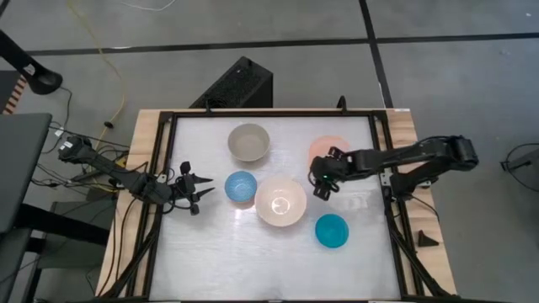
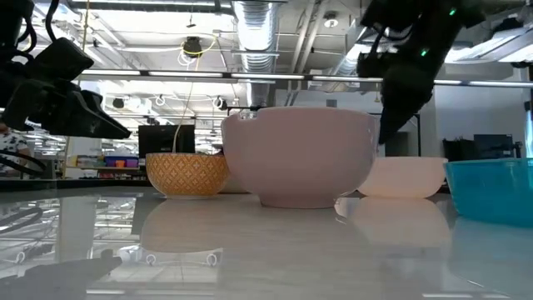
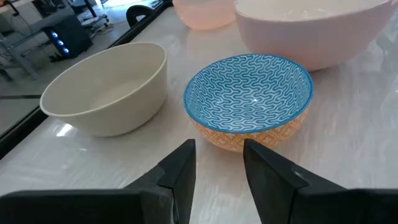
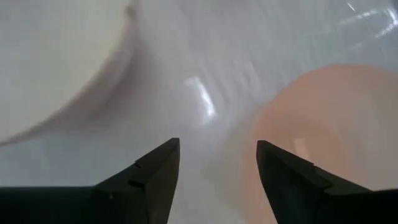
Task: Nest bowls inside each other
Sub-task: Stack the orange bowl on the pink bowl
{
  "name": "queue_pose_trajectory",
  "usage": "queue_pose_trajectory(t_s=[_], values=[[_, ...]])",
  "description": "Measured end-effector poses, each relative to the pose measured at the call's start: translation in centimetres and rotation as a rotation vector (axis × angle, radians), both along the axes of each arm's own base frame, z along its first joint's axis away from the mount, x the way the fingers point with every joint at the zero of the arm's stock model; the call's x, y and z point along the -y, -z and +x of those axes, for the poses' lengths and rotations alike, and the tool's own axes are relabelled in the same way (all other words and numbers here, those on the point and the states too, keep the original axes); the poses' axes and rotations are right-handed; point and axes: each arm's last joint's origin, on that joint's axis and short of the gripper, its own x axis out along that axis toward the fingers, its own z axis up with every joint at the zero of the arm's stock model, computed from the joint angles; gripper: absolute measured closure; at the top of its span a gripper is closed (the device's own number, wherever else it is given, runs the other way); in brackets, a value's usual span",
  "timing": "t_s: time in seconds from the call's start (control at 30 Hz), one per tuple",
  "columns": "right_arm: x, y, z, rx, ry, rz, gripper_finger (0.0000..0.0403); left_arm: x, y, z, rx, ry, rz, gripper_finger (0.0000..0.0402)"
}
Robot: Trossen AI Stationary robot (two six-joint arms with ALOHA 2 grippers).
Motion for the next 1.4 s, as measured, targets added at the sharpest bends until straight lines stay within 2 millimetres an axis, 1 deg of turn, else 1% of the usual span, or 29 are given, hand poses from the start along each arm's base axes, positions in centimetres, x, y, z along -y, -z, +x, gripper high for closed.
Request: queue_pose_trajectory(t_s=[0.27,0.37,0.43,0.47,0.53,0.6,0.63,0.67,0.8,0.9,1.03,1.17,1.23,1.4], values=[[2.0,3.4,1.3,-0.14,0.094,-0.012,0.0155,0.0,0.0,0.0,0.0,0.0,0.0,0.0276],[2.3,4.3,1.6,-0.174,0.123,-0.002,0.0169,0.0,0.0,0.0,0.0,0.0,0.0,0.0276],[2.5,4.6,1.6,-0.187,0.129,0.0,0.0196,0.0,0.0,0.0,0.0,0.0,0.0,0.0276],[2.5,4.7,1.6,-0.19,0.13,0.0,0.0216,0.0,0.0,0.0,0.0,0.0,0.0,0.0276],[2.5,4.7,1.6,-0.191,0.131,0.002,0.0266,0.0,0.0,0.0,0.0,0.0,0.0,0.0276],[2.5,4.4,1.6,-0.19,0.13,0.003,0.0327,0.0,0.0,0.0,0.0,0.0,0.0,0.0276],[2.5,4.2,1.5,-0.19,0.129,0.004,0.0359,0.0,0.0,0.0,0.0,0.0,0.0,0.0276],[2.4,3.9,1.6,-0.192,0.112,-0.001,0.0375,0.0,0.0,0.0,0.0,0.0,0.0,0.0276],[1.7,1.9,2.2,-0.165,0.095,-0.015,0.037,0.0,0.0,0.0,0.0,0.0,0.0,0.0276],[0.6,-0.6,3.2,-0.12,0.063,-0.038,0.0369,0.0,0.0,0.0,0.0,0.0,0.0,0.0276],[-2.2,-4.6,5.1,0.002,-0.03,-0.115,0.0374,0.0,0.0,0.0,0.0,0.0,0.0,0.0276],[-5.5,-8.3,6.3,0.169,-0.135,-0.126,0.0374,0.0,0.0,0.0,0.0,0.0,0.0,0.0276],[-7.0,-9.2,6.5,0.228,-0.185,-0.117,0.0374,0.0,0.0,0.0,0.0,0.0,0.0,0.0276],[-10.8,-9.8,6.7,0.345,-0.325,-0.113,0.0374,0.0,0.0,0.0,0.0,0.0,0.0,0.0276]])
